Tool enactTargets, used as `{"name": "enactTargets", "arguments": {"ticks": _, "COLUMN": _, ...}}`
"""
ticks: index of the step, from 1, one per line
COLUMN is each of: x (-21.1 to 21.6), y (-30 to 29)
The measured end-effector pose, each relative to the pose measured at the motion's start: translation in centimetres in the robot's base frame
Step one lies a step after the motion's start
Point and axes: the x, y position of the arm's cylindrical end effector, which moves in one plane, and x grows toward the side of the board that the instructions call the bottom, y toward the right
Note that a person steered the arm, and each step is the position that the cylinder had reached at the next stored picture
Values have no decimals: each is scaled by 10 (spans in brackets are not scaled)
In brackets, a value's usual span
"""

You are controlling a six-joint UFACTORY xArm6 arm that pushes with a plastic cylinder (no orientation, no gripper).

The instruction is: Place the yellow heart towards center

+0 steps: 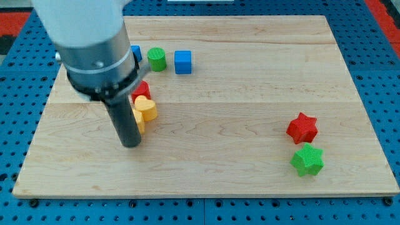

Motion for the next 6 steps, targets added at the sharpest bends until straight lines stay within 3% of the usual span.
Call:
{"name": "enactTargets", "arguments": {"ticks": 3, "x": -45, "y": -23}}
{"name": "enactTargets", "arguments": {"ticks": 5, "x": -64, "y": 110}}
{"name": "enactTargets", "arguments": {"ticks": 6, "x": -66, "y": 71}}
